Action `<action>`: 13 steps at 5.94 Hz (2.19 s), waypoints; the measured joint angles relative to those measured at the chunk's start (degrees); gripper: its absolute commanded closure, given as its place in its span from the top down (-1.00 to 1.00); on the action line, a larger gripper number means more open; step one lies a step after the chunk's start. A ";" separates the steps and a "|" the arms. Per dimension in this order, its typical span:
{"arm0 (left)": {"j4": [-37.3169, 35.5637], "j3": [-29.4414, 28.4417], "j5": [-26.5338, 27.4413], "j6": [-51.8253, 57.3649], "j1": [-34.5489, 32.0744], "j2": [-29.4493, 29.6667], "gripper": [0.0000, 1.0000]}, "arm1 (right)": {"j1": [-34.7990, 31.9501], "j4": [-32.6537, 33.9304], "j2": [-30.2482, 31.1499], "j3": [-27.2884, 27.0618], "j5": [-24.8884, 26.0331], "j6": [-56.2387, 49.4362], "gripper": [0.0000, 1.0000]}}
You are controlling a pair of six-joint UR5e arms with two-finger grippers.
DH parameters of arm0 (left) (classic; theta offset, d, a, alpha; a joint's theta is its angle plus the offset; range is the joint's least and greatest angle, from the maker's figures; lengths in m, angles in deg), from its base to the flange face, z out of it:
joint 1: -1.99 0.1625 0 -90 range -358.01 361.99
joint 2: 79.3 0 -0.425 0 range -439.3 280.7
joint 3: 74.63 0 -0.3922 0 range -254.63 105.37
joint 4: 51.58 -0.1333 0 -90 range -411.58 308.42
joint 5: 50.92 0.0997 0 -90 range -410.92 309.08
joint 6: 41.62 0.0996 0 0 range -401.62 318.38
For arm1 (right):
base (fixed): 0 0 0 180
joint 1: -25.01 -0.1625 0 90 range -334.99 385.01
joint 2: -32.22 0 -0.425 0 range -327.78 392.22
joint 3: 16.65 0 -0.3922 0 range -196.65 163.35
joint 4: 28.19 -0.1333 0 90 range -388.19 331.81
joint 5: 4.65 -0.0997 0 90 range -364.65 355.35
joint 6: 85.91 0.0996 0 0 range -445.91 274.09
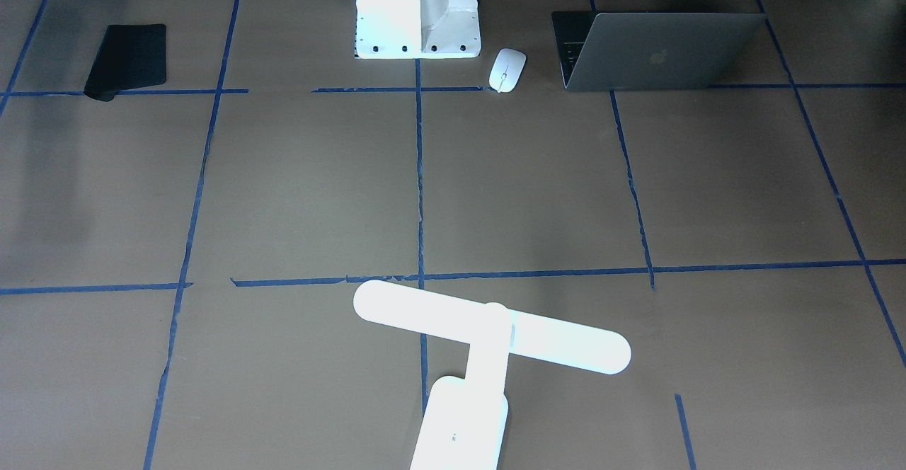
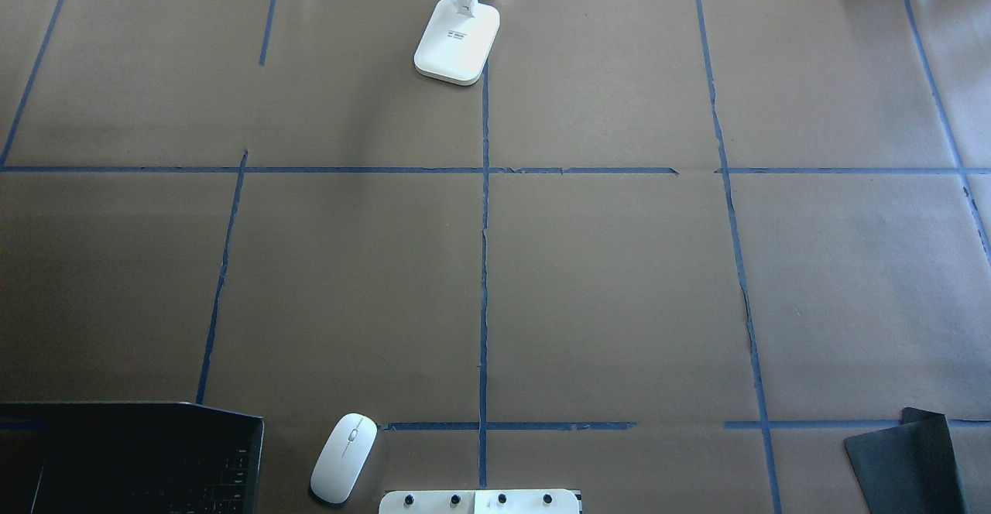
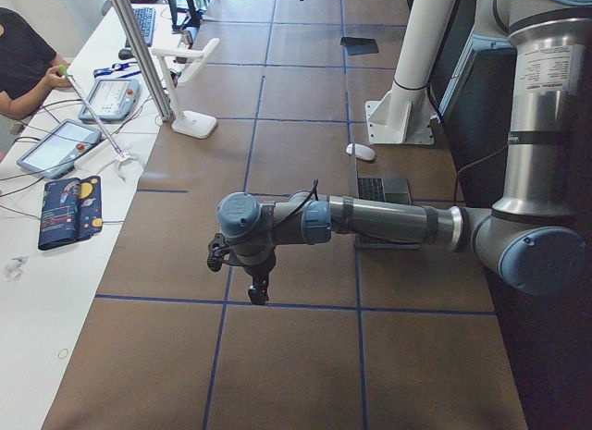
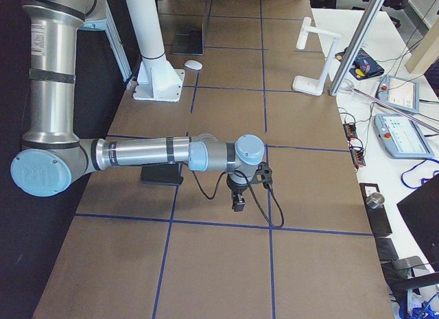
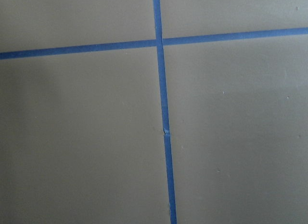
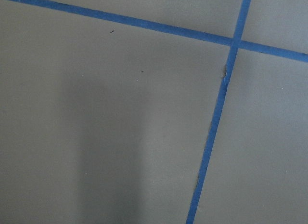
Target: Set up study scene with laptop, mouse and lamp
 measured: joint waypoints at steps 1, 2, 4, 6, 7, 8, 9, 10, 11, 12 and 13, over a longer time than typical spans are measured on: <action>0.02 0.26 0.31 0.03 0.11 -0.23 1.00 | -1.41 -0.31 -0.03 -0.25 -0.21 0.06 1.00; 0.01 0.66 0.84 0.02 0.28 -0.65 1.00 | -2.89 -0.38 -0.24 -0.55 -0.68 0.11 1.00; 0.18 1.25 1.01 -0.07 0.65 -0.83 1.00 | -3.54 -0.41 -0.43 -0.50 -2.30 0.13 1.00; 1.74 1.60 0.54 0.23 2.33 -0.94 1.00 | -3.59 -0.48 -0.49 -0.35 -2.48 0.13 1.00; 3.99 1.85 -1.48 0.21 4.10 -1.82 1.00 | -3.58 -0.53 -0.50 -0.32 -2.41 0.13 1.00; 5.44 2.30 -5.71 0.10 4.76 -2.90 1.00 | -3.59 -0.57 -0.50 -0.33 -2.33 0.13 1.00; 5.98 3.88 -9.11 -0.04 5.12 -3.69 1.00 | -3.57 -0.58 -0.50 -0.37 -2.30 0.13 1.00; 6.24 6.53 -10.92 -2.75 5.99 -4.35 1.00 | -3.53 -0.59 -0.50 -0.42 -2.31 0.13 1.00; 7.02 9.60 -11.98 -7.38 8.95 -4.82 1.00 | -3.51 -0.59 -0.50 -0.49 -2.35 0.13 1.00; 8.06 13.35 -12.28 -12.82 13.17 -5.04 1.00 | -3.51 -0.59 -0.50 -0.58 -2.37 0.13 1.00; 8.49 18.07 -12.23 -22.17 16.13 -6.50 1.00 | -3.50 -0.59 -0.50 -0.62 -2.37 0.13 1.00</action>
